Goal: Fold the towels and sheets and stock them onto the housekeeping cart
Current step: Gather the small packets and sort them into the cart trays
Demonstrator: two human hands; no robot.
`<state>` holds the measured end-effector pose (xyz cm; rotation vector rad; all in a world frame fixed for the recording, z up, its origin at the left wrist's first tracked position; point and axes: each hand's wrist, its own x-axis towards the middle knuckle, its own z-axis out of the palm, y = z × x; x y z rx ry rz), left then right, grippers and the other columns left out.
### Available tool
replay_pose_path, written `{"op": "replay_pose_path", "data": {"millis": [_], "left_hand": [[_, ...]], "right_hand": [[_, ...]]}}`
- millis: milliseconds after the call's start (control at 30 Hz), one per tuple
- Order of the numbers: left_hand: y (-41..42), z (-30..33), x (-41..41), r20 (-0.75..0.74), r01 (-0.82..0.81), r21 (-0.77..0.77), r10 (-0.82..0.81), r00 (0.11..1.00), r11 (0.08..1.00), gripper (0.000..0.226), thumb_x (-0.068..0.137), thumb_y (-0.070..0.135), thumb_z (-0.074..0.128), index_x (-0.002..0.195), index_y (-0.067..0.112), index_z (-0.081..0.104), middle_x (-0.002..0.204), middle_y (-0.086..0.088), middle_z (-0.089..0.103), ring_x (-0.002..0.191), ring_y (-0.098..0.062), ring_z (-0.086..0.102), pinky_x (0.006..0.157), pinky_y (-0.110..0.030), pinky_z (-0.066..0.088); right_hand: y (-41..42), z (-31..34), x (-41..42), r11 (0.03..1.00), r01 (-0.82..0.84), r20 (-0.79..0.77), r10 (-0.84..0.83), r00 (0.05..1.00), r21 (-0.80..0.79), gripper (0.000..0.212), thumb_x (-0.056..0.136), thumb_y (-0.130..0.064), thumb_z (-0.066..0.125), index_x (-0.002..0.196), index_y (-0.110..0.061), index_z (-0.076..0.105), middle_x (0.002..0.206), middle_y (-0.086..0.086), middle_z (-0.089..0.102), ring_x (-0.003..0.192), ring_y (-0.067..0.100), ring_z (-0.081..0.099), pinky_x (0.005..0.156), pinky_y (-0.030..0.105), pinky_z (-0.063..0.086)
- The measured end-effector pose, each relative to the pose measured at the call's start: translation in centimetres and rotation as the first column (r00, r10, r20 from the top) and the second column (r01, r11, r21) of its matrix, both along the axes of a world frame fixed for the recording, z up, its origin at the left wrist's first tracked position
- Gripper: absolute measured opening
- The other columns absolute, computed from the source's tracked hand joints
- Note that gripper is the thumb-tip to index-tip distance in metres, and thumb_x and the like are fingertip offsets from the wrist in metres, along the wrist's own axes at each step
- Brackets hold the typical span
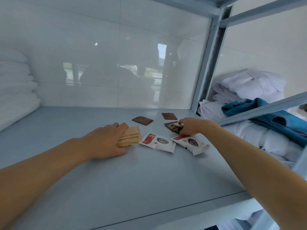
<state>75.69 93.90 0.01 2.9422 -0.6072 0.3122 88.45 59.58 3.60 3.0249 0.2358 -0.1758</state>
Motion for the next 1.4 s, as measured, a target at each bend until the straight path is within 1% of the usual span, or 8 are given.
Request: {"op": "replay_pose_path", "data": {"millis": [233, 500, 600, 700, 933, 1000, 1200, 1400], "left_hand": [[-2.7, 1.8, 1.9, -0.011, -0.052, 0.083, 0.053, 0.999, 0.995, 0.048, 0.083, 0.054, 0.060, 0.121, 0.036, 0.037, 0.101, 0.009, 0.049, 0.082, -0.009, 0.054, 0.070, -0.032, 0.042], [-5.1, 2.1, 3.8, -0.019, -0.050, 0.005, 0.050, 0.999, 0.999, 0.051, 0.087, 0.056, 0.061, 0.126, 0.034, 0.037, 0.102, 0.009, 0.050, 0.085, -0.010, 0.056, 0.076, -0.034, 0.048], [-4.6, 0.8, 4.2, -0.021, -0.062, 0.003, 0.062, 0.998, 0.998, 0.058, 0.085, 0.057, 0.062, 0.131, 0.035, 0.035, 0.107, 0.008, 0.050, 0.090, -0.013, 0.057, 0.077, -0.032, 0.044], [-3.8, -0.1, 4.3, 0.018, -0.044, -0.024, 0.045, 0.999, 0.999, 0.056, 0.081, 0.060, 0.059, 0.127, 0.042, 0.033, 0.103, 0.013, 0.049, 0.086, -0.005, 0.055, 0.072, -0.028, 0.040], [-3.8, -0.3, 4.4, 0.040, -0.057, -0.001, 0.057, 0.998, 0.998, 0.053, 0.079, 0.056, 0.060, 0.122, 0.041, 0.033, 0.101, 0.012, 0.047, 0.083, -0.008, 0.054, 0.068, -0.028, 0.040], [-3.8, -0.3, 4.4, 0.041, -0.059, 0.001, 0.059, 0.997, 0.998, 0.053, 0.080, 0.055, 0.061, 0.123, 0.041, 0.033, 0.102, 0.011, 0.047, 0.085, -0.009, 0.054, 0.070, -0.029, 0.040], [-3.8, -0.3, 4.2, 0.055, -0.053, -0.005, 0.053, 0.997, 0.999, 0.052, 0.081, 0.056, 0.061, 0.123, 0.040, 0.034, 0.100, 0.012, 0.047, 0.083, -0.007, 0.053, 0.068, -0.028, 0.038], [-3.8, -0.5, 4.2, 0.060, -0.056, -0.011, 0.057, 0.997, 0.998, 0.052, 0.081, 0.057, 0.060, 0.123, 0.041, 0.032, 0.100, 0.013, 0.047, 0.083, -0.006, 0.051, 0.065, -0.025, 0.036]], "right_hand": [[-1.7, 0.4, 1.6, 0.993, -0.058, -0.060, 0.065, 0.996, 0.107, 0.047, 0.092, -0.028, 0.063, 0.136, -0.018, 0.050, 0.120, 0.004, 0.062, 0.102, 0.022, 0.063, 0.084, 0.034, 0.052], [-2.3, 2.8, 3.3, 0.919, -0.173, 0.134, 0.133, 0.982, 0.353, 0.043, 0.092, -0.011, 0.050, 0.134, -0.020, 0.051, 0.104, 0.001, 0.065, 0.080, 0.018, 0.060, 0.062, 0.029, 0.042], [-0.8, 0.0, 3.9, 0.932, -0.236, 0.111, 0.213, 0.971, 0.274, 0.056, 0.091, -0.009, 0.057, 0.146, -0.020, 0.050, 0.132, 0.010, 0.057, 0.107, 0.029, 0.059, 0.082, 0.033, 0.050], [-0.8, -1.7, 4.8, 0.939, -0.234, 0.077, 0.221, 0.972, 0.250, 0.064, 0.089, -0.005, 0.053, 0.151, -0.022, 0.048, 0.146, 0.012, 0.047, 0.133, 0.033, 0.047, 0.110, 0.038, 0.037], [-2.1, 0.6, 4.8, 0.877, -0.223, -0.028, 0.259, 0.965, 0.426, 0.087, 0.079, 0.004, 0.060, 0.157, -0.029, 0.039, 0.150, -0.006, 0.053, 0.114, 0.012, 0.058, 0.083, 0.017, 0.047], [-2.2, 1.3, 4.3, 0.870, -0.229, -0.074, 0.288, 0.955, 0.437, 0.095, 0.073, -0.005, 0.065, 0.158, -0.033, 0.035, 0.154, -0.010, 0.048, 0.127, 0.011, 0.052, 0.098, 0.025, 0.048], [-0.9, 0.1, 3.9, 0.934, -0.232, -0.195, 0.289, 0.937, 0.272, 0.100, 0.072, -0.020, 0.075, 0.158, -0.044, 0.031, 0.164, -0.002, 0.031, 0.147, 0.021, 0.034, 0.119, 0.037, 0.032], [0.5, -0.1, 5.0, 0.958, -0.282, -0.094, 0.285, 0.954, 0.045, 0.078, 0.081, -0.008, 0.061, 0.147, -0.044, 0.040, 0.144, 0.001, 0.040, 0.119, 0.025, 0.053, 0.096, 0.040, 0.050]]}}
